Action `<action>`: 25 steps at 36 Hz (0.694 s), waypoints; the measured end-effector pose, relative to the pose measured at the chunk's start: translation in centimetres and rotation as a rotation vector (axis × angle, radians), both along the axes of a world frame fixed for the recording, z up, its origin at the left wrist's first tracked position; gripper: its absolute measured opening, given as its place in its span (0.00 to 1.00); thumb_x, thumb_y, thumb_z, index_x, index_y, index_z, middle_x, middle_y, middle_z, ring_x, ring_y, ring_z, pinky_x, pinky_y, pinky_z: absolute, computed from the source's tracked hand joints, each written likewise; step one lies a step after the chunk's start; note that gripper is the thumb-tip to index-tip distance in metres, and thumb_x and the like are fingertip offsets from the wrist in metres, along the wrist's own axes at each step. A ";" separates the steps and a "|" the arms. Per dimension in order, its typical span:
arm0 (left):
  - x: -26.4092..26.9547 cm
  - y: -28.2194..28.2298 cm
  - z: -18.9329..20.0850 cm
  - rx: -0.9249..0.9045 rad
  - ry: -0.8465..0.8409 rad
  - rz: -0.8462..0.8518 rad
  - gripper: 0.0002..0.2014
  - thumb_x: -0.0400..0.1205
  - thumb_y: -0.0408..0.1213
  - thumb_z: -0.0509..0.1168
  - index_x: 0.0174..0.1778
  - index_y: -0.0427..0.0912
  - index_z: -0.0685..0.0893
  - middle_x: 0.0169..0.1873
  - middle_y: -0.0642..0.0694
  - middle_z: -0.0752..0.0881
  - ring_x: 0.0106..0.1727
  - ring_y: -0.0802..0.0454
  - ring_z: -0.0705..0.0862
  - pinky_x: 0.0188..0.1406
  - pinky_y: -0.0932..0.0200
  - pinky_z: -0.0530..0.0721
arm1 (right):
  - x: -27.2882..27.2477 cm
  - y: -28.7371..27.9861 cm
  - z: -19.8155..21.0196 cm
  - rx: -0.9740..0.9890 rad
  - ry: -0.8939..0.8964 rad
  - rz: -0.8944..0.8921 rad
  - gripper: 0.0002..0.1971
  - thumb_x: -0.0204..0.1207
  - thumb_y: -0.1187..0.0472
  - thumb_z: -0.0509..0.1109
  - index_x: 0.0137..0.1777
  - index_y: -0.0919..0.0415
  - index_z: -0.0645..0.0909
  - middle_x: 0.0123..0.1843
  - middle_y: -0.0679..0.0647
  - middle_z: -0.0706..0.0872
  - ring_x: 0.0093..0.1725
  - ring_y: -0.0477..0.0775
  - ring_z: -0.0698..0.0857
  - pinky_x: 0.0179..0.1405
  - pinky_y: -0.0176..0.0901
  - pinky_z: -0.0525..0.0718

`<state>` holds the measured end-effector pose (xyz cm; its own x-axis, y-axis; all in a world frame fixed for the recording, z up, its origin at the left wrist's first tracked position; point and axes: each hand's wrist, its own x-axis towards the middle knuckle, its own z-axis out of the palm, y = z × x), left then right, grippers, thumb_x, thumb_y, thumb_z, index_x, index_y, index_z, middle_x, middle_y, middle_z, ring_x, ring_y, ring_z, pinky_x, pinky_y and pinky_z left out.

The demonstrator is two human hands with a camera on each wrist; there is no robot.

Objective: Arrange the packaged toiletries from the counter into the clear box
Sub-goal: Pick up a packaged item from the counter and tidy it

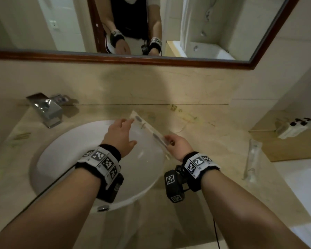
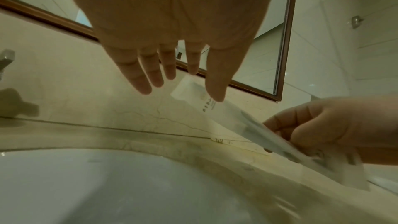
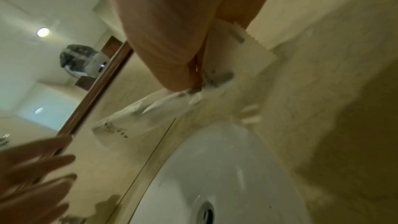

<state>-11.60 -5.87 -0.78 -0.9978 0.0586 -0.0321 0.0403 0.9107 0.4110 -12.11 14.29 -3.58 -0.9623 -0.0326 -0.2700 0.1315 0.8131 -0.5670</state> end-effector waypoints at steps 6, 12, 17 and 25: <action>0.1 -3.7 1.3 -0.168 0.057 -0.014 0.35 0.78 0.45 0.69 0.80 0.53 0.61 0.81 0.43 0.57 0.81 0.41 0.59 0.79 0.44 0.64 | 1.1 -4.1 1.6 0.033 -0.016 0.183 0.19 0.80 0.60 0.60 0.70 0.50 0.76 0.58 0.49 0.84 0.51 0.50 0.81 0.53 0.43 0.80; 1.2 -7.9 2.0 -0.435 0.019 -0.078 0.21 0.81 0.50 0.62 0.71 0.60 0.73 0.74 0.53 0.72 0.78 0.50 0.67 0.81 0.45 0.54 | 1.9 -8.8 2.8 0.096 -0.006 0.370 0.19 0.78 0.61 0.61 0.67 0.47 0.78 0.61 0.49 0.86 0.57 0.51 0.83 0.54 0.38 0.78; 2.8 -12.6 2.1 -0.481 -0.107 -0.070 0.13 0.83 0.45 0.57 0.60 0.59 0.81 0.60 0.58 0.84 0.68 0.55 0.78 0.81 0.42 0.45 | 2.2 -13.6 3.3 0.110 0.001 0.491 0.18 0.79 0.62 0.62 0.67 0.49 0.79 0.58 0.50 0.87 0.47 0.47 0.78 0.47 0.37 0.72; 5.6 -21.8 2.4 -0.436 -0.187 0.017 0.13 0.83 0.47 0.59 0.62 0.57 0.82 0.62 0.54 0.84 0.67 0.52 0.79 0.78 0.51 0.59 | 3.6 -22.9 3.2 0.111 0.016 0.612 0.15 0.82 0.57 0.59 0.65 0.50 0.80 0.56 0.52 0.87 0.47 0.49 0.80 0.47 0.39 0.73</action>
<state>-6.04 -27.69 1.63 -0.9732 -0.0170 -0.2293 -0.0148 0.9998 -0.0113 -8.53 -8.63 -0.40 -0.7818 -0.5524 -0.2894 -0.3851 0.7927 -0.4726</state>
